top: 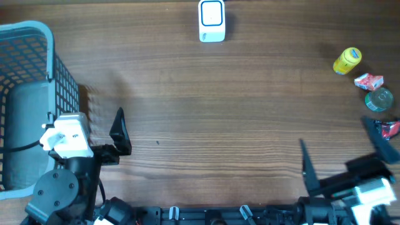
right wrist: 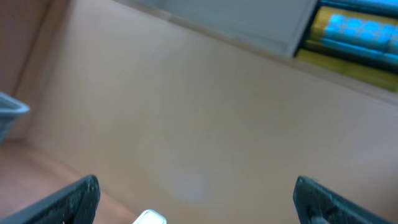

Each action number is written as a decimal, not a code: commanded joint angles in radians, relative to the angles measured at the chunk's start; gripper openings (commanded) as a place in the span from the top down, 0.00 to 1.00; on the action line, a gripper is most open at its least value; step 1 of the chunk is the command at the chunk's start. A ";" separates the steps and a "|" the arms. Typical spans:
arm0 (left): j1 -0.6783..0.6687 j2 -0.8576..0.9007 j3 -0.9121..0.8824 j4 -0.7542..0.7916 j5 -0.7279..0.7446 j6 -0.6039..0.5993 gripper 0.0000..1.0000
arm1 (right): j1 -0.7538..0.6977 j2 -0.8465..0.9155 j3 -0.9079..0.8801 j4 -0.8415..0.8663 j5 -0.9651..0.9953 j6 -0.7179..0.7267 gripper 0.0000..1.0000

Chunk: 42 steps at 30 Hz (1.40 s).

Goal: Scan the item barcode

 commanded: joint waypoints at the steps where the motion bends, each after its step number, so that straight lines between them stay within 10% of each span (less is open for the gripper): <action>1: -0.006 0.000 0.001 0.002 -0.009 0.019 0.00 | 0.052 -0.090 -0.206 0.122 -0.003 -0.063 0.00; 14: -0.006 0.000 0.001 0.002 -0.009 0.019 0.00 | 0.120 -0.145 -0.711 0.369 0.256 0.054 0.00; 42: -0.006 0.000 0.001 0.002 -0.010 0.019 0.00 | 0.118 -0.138 -0.722 0.151 0.271 0.180 0.00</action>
